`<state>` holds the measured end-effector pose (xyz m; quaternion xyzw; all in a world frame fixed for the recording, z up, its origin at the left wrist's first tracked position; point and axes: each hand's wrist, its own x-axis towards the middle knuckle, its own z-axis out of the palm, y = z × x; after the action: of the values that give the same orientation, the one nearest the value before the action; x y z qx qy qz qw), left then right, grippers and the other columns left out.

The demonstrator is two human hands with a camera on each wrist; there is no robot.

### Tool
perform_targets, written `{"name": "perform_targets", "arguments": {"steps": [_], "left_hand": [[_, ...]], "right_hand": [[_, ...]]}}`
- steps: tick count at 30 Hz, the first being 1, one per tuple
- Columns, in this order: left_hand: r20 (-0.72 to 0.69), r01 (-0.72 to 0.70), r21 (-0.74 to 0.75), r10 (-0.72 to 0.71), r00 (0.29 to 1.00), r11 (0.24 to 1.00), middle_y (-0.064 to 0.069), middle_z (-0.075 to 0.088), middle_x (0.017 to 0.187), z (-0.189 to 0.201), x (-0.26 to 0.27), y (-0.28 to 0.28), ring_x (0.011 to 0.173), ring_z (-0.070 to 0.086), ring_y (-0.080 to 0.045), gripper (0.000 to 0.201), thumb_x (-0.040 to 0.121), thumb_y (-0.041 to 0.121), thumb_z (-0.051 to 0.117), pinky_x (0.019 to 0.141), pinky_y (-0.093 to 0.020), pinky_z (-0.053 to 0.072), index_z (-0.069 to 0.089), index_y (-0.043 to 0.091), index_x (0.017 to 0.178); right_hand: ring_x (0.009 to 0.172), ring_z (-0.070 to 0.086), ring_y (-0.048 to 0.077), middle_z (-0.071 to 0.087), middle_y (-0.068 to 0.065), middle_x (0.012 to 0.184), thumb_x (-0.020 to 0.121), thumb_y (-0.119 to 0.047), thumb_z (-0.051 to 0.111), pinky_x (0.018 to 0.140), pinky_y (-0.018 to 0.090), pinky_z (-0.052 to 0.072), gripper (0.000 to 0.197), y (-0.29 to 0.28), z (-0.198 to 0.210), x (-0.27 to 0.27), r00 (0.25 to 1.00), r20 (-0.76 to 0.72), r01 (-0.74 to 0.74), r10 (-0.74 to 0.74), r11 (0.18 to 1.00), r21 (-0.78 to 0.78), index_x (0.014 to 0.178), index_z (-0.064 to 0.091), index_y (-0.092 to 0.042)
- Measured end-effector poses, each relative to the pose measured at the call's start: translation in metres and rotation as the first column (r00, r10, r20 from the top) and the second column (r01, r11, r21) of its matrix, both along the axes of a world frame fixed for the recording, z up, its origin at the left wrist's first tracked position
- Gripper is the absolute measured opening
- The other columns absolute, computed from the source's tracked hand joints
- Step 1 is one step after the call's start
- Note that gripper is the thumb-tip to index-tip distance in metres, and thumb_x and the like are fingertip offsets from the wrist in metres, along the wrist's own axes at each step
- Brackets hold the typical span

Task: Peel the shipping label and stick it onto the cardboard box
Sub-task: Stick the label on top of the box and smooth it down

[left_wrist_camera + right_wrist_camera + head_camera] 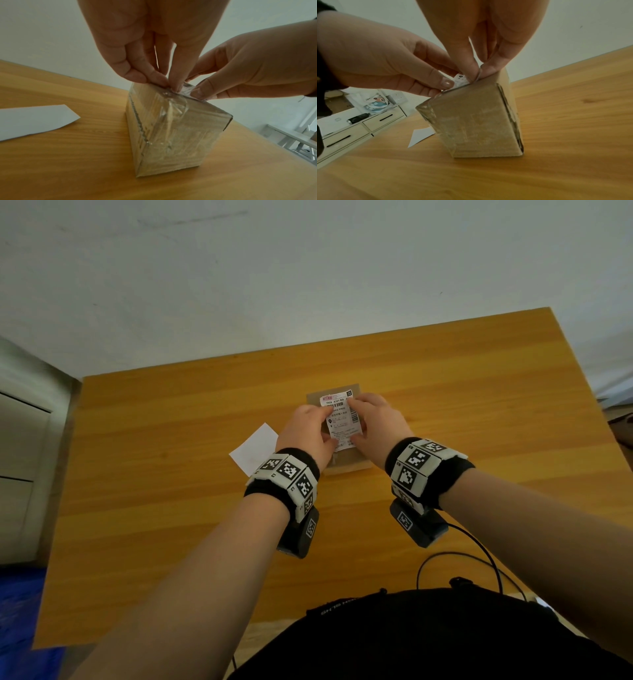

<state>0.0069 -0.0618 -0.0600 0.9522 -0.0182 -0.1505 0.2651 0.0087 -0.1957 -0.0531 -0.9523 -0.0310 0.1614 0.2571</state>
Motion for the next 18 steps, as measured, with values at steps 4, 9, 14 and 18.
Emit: {"name": "perform_targets", "arguments": {"steps": [4,9,14,18], "left_hand": [[-0.038,-0.053,0.007,0.053,0.998,0.999,-0.004,0.041,0.133,-0.001,-0.001,0.002,0.100,0.062,-0.020,0.057,0.084,0.021,0.065,0.091,-0.033,0.053,0.044,0.023,0.137],[-0.035,-0.079,0.041,0.080,0.996,0.996,-0.005,0.042,0.123,-0.004,-0.004,0.008,0.099,0.060,-0.023,0.058,0.080,0.034,0.067,0.083,-0.033,0.054,0.046,0.028,0.134],[0.041,-0.065,0.111,0.061,0.997,0.992,-0.005,0.046,0.122,-0.004,-0.009,0.004,0.102,0.059,-0.024,0.053,0.081,0.036,0.066,0.086,-0.038,0.054,0.048,0.024,0.129],[0.214,0.011,0.228,-0.061,0.975,0.974,-0.005,0.050,0.123,-0.005,-0.016,0.001,0.111,0.051,-0.024,0.046,0.083,0.032,0.063,0.092,-0.034,0.046,0.052,0.022,0.127]], "right_hand": [[0.130,0.044,0.022,0.029,0.003,0.151,0.088,-0.001,0.055,0.103,0.025,0.042,0.063,0.002,0.003,-0.001,1.000,-0.008,-0.012,0.012,1.000,-0.022,0.144,0.031,-0.012],[0.120,0.052,0.023,0.033,0.008,0.147,0.086,0.004,0.053,0.097,0.028,0.051,0.061,0.007,0.002,-0.003,1.000,0.011,-0.016,0.017,0.998,-0.062,0.142,0.033,-0.010],[0.106,0.058,0.025,0.031,0.010,0.142,0.084,0.003,0.057,0.087,0.031,0.057,0.049,0.010,-0.001,-0.006,0.999,0.026,0.022,-0.019,0.995,-0.100,0.131,0.045,-0.008],[0.115,0.052,0.026,0.033,0.010,0.140,0.085,-0.004,0.060,0.092,0.034,0.054,0.043,0.005,-0.001,-0.007,0.997,0.030,0.077,-0.074,0.993,-0.093,0.127,0.049,-0.008]]}}
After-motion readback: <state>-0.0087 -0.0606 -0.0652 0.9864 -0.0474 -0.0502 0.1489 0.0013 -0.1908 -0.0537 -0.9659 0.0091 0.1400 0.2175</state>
